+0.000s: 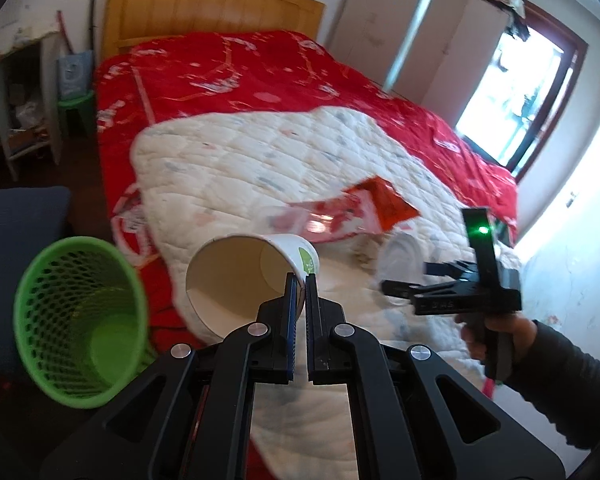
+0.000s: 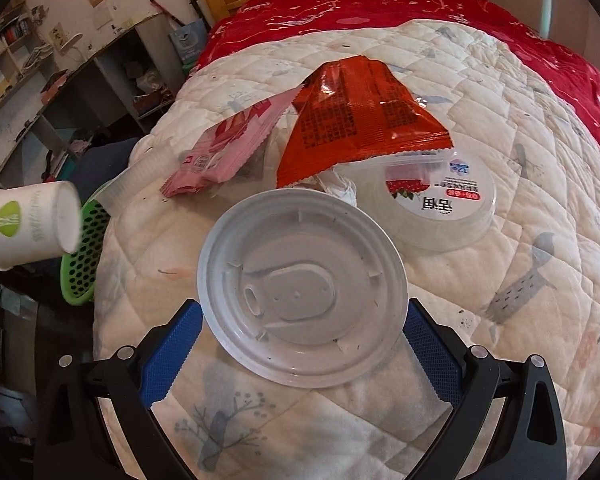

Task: Collect trash
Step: 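Drop the paper cup into the green basket with the left tool while the right tool grasps the lid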

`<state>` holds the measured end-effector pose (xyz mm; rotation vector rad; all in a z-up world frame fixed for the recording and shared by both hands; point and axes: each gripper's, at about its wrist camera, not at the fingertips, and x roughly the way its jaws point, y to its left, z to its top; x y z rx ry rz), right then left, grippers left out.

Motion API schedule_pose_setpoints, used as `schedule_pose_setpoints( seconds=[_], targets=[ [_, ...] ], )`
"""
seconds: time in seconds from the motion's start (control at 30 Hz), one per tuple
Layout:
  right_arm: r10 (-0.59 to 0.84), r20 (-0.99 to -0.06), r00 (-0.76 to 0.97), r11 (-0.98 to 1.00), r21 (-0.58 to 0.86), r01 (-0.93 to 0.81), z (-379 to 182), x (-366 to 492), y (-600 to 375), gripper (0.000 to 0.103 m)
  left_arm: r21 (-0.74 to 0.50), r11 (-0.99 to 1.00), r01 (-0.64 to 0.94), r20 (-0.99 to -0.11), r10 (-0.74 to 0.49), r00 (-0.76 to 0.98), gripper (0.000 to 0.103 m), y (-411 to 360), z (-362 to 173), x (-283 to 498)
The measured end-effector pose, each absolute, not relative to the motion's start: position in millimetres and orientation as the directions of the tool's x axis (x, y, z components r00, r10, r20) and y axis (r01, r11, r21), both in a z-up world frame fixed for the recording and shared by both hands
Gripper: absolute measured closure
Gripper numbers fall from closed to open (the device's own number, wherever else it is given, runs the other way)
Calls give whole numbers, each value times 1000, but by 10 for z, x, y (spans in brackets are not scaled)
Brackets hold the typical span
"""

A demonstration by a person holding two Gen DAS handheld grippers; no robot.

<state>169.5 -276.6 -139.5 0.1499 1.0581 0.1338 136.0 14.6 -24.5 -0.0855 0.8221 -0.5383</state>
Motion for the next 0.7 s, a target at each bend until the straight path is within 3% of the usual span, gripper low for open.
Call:
schedule_pose_setpoints(
  seconds=[0.37, 0.43, 0.7],
  targets=[
    [58, -855, 516, 998, 63, -8, -1399, 1665, -2619, 7, -236, 940, 248, -707, -341, 620, 101, 860, -354, 1497],
    [61, -856, 513, 998, 68, -5, -1402, 1678, -2625, 12, -211, 953, 216, -726, -301, 619, 101, 956, -441, 1548],
    [90, -839, 537, 996, 89, -27, -1246, 1568, -2593, 13, -158, 982, 105, -797, -190, 573, 100, 1237, -819, 1808]
  ],
)
